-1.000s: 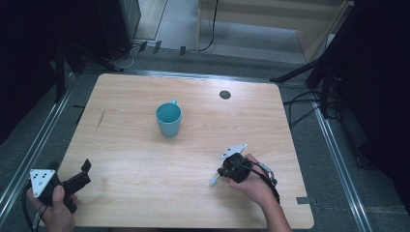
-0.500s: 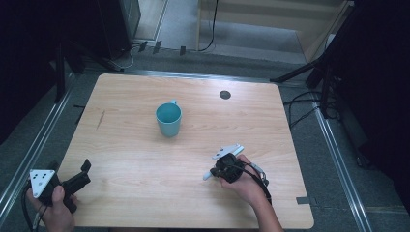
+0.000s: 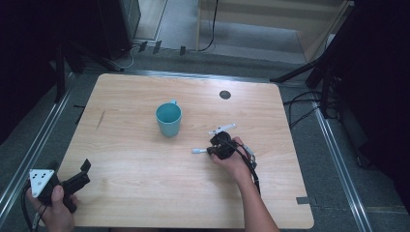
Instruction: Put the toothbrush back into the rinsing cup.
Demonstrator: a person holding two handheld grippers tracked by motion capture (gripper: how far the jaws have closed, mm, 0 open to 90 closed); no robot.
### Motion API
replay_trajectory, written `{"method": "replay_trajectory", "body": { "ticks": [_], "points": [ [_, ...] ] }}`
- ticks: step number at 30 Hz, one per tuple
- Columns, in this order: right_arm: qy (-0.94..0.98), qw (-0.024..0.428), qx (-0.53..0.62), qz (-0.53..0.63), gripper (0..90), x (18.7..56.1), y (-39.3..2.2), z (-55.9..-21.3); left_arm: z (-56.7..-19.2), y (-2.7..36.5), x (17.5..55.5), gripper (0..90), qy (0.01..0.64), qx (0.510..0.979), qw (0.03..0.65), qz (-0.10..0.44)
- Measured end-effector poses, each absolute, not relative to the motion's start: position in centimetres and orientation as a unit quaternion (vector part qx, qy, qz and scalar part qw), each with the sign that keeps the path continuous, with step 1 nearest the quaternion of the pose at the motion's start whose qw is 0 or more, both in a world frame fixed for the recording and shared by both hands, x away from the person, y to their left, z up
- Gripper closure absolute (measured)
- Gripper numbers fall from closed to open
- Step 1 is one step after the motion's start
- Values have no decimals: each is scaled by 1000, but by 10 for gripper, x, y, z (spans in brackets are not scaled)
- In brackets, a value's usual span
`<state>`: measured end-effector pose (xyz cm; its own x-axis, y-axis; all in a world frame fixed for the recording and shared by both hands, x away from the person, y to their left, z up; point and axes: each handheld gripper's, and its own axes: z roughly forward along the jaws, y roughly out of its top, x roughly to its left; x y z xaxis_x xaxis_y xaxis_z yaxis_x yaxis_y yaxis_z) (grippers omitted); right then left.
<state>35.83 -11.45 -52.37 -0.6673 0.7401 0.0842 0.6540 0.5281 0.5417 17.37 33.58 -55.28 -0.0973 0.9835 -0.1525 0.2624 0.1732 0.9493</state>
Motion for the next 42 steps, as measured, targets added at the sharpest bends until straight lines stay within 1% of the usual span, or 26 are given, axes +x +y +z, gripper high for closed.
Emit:
{"method": "replay_trajectory", "body": {
  "ticks": [5, 10, 16, 20, 25, 36, 39, 42],
  "points": [
    [838, 72, 444, 308, 900, 381, -127, -511, -553, 337, 173, 0, 622, 498, 452, 401],
    [832, 98, 474, 272, 900, 395, -153, -507, -553, 337, 173, 0, 622, 498, 453, 399],
    [829, 118, 492, 239, 900, 393, -178, -512, -553, 337, 173, 0, 623, 499, 451, 400],
    [831, 118, 496, 224, 900, 389, -187, -517, -553, 336, 173, 0, 621, 500, 450, 401],
    [837, 104, 489, 224, 900, 380, -195, -517, -553, 337, 174, 0, 622, 502, 448, 400],
    [856, 79, 461, 222, 900, 336, -195, -517, -553, 335, 174, 0, 621, 504, 449, 399],
    [861, 72, 455, 215, 900, 329, -194, -516, -553, 335, 174, 0, 621, 504, 449, 398],
    [877, 43, 434, 203, 900, 317, -189, -514, -553, 336, 174, 0, 622, 504, 449, 397]
  ]
}}
